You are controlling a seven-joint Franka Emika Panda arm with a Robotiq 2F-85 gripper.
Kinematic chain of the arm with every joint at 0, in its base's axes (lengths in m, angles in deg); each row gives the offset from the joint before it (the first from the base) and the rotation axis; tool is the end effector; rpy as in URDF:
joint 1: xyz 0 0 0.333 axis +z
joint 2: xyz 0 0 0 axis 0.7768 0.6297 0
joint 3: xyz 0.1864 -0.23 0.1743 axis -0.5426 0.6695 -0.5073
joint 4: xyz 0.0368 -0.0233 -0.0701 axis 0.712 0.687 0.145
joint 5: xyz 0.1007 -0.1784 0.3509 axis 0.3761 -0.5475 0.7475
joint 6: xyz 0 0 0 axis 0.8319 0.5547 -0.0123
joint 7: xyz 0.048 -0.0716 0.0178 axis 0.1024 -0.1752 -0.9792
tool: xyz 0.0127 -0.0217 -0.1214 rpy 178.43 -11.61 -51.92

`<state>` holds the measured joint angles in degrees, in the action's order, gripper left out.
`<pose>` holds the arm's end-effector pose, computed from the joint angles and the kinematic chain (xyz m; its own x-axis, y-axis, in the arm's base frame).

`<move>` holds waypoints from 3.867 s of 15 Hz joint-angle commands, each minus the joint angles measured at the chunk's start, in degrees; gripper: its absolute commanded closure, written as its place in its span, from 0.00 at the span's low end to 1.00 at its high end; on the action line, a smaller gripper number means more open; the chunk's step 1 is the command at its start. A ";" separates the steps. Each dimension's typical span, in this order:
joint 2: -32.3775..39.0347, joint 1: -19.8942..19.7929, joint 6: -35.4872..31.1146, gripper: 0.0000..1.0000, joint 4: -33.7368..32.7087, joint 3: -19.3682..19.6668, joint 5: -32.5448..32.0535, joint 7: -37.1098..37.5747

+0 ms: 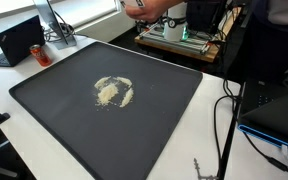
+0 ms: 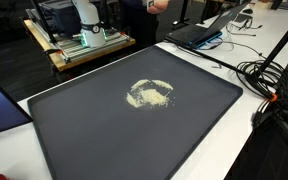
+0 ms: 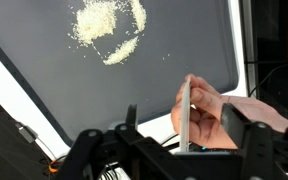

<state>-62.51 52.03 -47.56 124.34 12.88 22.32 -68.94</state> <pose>0.5542 -0.0054 0.5442 0.3577 0.9246 0.1310 0.9333 -0.3493 -0.0833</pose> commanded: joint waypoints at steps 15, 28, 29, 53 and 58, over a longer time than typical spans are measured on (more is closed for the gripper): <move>2.11 -0.86 3.74 0.99 -4.13 -0.44 1.16 -2.07; 6.12 0.56 2.75 0.99 -7.97 -3.03 -2.23 19.01; 8.94 0.71 1.94 0.99 -9.97 -3.51 -2.73 22.70; 30.35 9.89 -11.70 0.99 -14.57 -5.32 -23.95 76.45; 33.59 15.15 -12.51 0.99 -15.14 -3.70 -26.46 95.27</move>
<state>-30.45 64.08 -59.72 109.65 7.70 -1.64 16.66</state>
